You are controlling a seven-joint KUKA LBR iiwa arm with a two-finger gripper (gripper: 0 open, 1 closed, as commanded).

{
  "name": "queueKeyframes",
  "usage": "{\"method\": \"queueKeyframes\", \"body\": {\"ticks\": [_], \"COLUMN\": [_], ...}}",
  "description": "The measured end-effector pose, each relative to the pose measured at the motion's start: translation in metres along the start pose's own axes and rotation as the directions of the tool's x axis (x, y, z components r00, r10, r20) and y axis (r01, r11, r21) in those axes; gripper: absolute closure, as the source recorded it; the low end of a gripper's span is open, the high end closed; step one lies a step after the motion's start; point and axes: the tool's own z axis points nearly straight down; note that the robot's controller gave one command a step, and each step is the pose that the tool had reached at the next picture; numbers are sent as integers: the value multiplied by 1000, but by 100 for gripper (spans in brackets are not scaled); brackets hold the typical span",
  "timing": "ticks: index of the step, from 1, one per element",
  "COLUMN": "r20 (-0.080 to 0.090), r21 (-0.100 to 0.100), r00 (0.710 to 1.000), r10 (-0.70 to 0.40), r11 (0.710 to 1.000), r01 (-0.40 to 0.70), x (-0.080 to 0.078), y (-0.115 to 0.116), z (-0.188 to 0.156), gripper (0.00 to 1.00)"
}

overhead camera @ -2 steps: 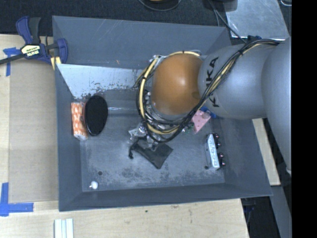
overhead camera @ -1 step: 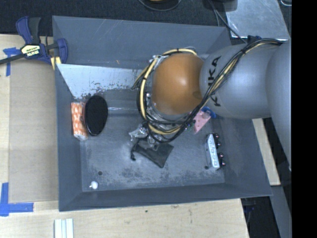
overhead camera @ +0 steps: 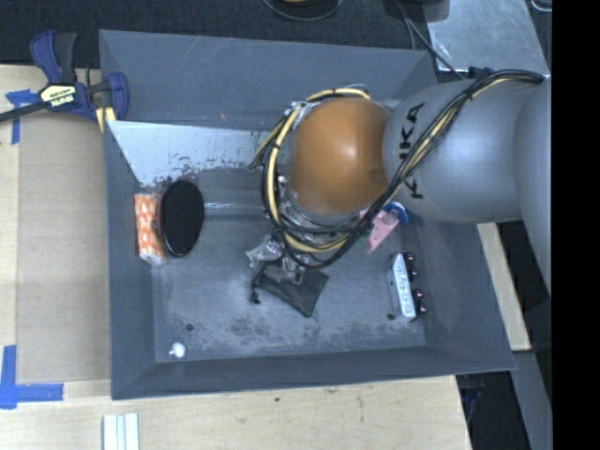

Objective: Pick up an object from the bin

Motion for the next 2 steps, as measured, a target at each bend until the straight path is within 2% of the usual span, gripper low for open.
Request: {"method": "queueKeyframes", "body": {"ticks": [2], "r20": [-1], "r21": [-2], "r00": [999], "r10": [35], "r11": [999], "r01": [-35], "x": [0], "y": [0], "z": [-28], "gripper": [100]}}
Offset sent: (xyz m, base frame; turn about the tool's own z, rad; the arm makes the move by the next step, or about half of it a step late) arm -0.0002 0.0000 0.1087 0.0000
